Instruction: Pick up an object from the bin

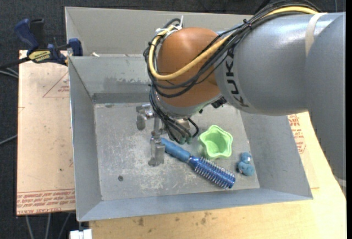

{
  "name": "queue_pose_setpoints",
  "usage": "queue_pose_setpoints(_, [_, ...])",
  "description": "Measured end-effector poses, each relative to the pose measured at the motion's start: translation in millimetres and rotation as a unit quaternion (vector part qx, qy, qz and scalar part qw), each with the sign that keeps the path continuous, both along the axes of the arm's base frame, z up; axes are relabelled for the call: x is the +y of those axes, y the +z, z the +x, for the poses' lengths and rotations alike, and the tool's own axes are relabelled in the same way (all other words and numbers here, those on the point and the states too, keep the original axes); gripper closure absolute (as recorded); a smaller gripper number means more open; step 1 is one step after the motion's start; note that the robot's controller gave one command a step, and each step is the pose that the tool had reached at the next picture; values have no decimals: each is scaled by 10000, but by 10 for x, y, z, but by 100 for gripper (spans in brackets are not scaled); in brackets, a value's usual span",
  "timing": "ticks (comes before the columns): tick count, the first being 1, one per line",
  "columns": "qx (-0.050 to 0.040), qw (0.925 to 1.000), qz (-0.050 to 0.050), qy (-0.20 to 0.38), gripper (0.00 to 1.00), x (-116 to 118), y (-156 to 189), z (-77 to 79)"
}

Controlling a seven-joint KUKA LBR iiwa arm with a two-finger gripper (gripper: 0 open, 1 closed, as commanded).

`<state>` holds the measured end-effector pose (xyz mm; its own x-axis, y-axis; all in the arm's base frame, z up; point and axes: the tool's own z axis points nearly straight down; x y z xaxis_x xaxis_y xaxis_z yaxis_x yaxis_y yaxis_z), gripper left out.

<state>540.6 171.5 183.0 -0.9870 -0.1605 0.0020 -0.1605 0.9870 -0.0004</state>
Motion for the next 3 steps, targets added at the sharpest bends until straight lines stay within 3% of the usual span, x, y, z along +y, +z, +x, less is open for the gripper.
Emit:
queue_pose_setpoints(1, [-3, 9986, -5, -531, 0, -598, -155, -64])
queue_pose_setpoints(2, [-14, 10000, 6, -66, 0, -687, -1136, 741])
queue_pose_setpoints(3, [-5, 9998, 7, -182, 0, -1203, -1132, 509])
